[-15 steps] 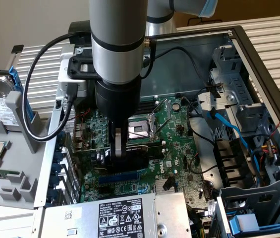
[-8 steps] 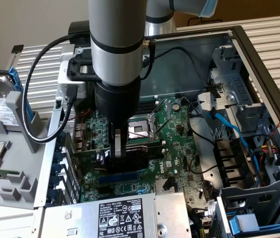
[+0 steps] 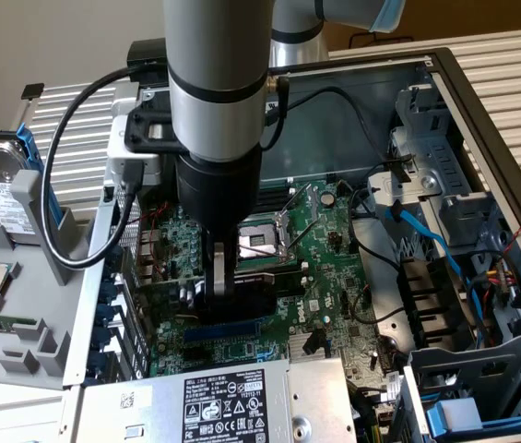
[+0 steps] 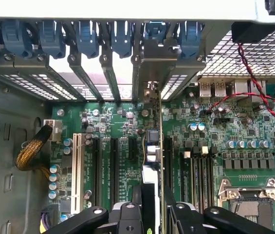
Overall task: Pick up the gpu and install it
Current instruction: 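Insert the gpu into the slot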
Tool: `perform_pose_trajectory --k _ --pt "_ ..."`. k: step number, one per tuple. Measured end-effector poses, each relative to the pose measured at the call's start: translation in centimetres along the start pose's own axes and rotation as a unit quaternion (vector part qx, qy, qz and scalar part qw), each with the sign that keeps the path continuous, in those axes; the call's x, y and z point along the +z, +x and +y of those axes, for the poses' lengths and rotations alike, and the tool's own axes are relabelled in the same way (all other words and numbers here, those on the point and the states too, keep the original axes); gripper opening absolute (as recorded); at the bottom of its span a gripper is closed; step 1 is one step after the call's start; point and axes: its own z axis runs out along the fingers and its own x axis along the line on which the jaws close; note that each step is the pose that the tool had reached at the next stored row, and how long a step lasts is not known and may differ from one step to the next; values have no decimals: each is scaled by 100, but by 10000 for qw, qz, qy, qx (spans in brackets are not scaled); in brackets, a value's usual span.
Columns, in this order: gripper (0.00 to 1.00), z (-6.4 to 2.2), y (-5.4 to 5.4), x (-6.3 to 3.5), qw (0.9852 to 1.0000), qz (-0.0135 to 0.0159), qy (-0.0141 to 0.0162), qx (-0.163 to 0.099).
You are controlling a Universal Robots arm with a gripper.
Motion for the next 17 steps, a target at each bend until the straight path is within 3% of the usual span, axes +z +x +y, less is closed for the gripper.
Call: perform_pose_trajectory --k 17 --pt "27 -4 12 25 10000 0 0 0"
